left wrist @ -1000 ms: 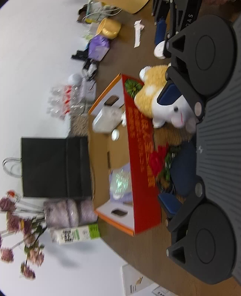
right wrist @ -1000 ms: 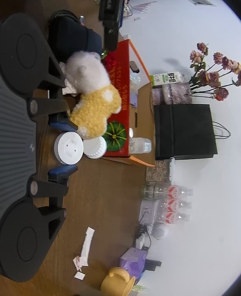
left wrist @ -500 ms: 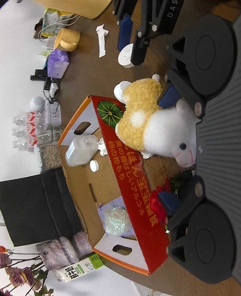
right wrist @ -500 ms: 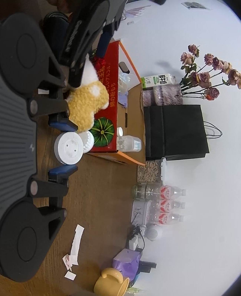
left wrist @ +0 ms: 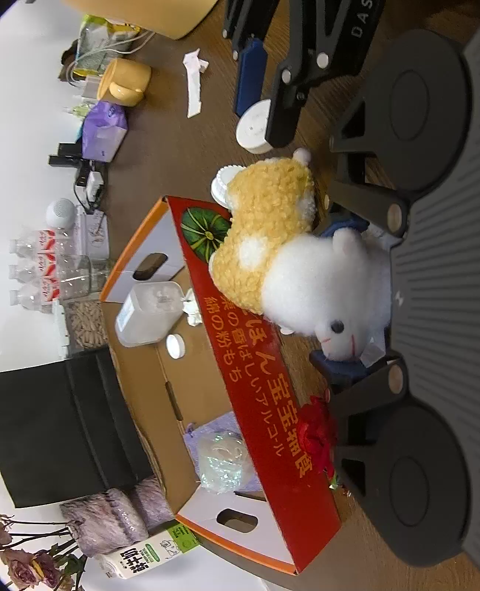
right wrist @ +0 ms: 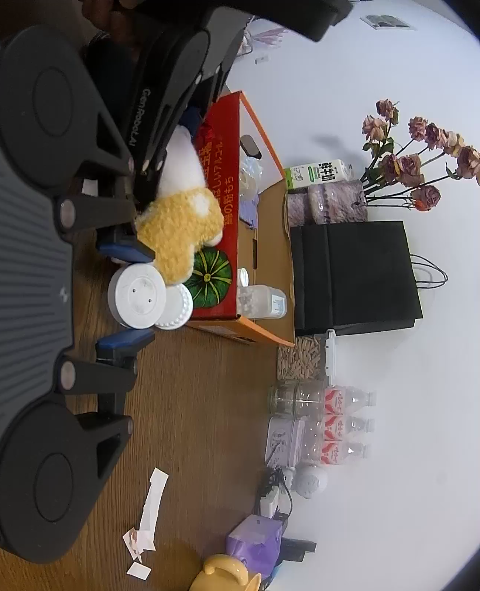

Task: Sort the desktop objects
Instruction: 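Grasp the white perforated round lid with the right tool while the left tool grasps the plush sheep, then carry the lid and plush sheep into the box while both tools open to release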

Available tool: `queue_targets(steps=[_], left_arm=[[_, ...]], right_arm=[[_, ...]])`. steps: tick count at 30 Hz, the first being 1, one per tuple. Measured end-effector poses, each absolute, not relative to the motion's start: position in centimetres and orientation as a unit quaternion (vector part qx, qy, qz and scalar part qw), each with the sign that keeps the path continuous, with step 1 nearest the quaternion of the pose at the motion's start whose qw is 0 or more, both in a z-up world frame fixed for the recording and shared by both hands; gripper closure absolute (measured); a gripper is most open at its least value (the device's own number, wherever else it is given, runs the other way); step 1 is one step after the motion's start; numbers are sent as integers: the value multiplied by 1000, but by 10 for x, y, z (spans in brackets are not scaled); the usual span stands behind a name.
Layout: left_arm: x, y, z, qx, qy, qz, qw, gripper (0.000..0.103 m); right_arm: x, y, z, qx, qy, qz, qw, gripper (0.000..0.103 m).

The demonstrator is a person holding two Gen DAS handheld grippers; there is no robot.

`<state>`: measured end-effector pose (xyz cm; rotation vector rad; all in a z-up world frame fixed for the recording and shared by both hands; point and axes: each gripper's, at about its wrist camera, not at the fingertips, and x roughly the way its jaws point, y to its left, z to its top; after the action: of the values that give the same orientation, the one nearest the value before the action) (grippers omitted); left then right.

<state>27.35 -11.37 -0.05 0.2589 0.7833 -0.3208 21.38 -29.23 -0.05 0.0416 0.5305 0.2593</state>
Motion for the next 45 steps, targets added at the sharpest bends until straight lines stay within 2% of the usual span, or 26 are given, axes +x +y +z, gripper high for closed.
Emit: queue_targets(steps=[19, 29, 45], left_arm=[[258, -90, 24, 83, 333, -141, 929, 41], [257, -66, 48, 51, 293, -119, 947, 41], [329, -6, 65, -10, 256, -60, 965, 41]], right_arm=[[209, -285, 14, 17, 245, 126, 961, 65], [220, -267, 38, 1, 216, 131, 967, 65], [311, -213, 75, -11, 190, 141, 971, 65]])
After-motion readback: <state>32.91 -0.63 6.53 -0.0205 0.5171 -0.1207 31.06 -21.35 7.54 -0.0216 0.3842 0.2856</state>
